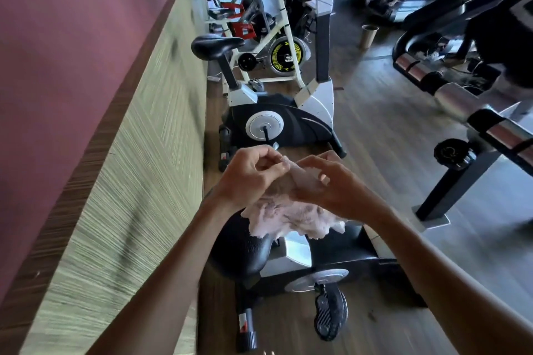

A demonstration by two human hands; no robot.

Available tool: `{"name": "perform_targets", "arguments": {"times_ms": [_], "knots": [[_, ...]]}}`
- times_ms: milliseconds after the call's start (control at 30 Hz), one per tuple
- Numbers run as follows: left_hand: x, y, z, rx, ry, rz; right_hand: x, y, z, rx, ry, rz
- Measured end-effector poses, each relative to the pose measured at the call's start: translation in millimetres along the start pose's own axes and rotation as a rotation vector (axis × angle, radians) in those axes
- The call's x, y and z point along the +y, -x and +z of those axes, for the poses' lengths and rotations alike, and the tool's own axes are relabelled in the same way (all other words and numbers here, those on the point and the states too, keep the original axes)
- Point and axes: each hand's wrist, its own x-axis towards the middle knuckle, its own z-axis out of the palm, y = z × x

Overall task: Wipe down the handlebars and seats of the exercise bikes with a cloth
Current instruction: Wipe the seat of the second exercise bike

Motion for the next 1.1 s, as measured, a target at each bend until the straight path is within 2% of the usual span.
{"name": "perform_targets", "arguments": {"times_ms": [100,200,333,433,567,767,967,1033,1100], "knots": [[5,-9,-3,0.021,-0.174,0.051,4,1,4,0.036,-0.049,-0.050],[11,-14,-4,0.038,-0.262,0.098,8,3,18,0.098,-0.022,-0.021],[12,-14,-13,0.020,-0.200,-0.023,12,7,36,0.280,-0.044,0.154],[8,-12,-22,0.017,-0.090,-0.137,8,13,43,0.193,-0.221,0.423],[7,-5,-28,-0.016,0.101,-0.220,2,13,49,0.058,-0.524,0.561],[2,1,-35,-0.001,0.220,-0.294,0,0,47,0.155,-1.020,0.508],[-9,10,-44,0.073,0.224,-0.266,-12,-6,41,0.095,-1.270,0.366],[-13,12,-45,0.142,0.259,-0.268,-15,-13,38,0.123,-1.271,0.361],[-14,12,-45,0.141,0.342,-0.291,-16,-20,37,0.175,-1.221,0.388]]}}
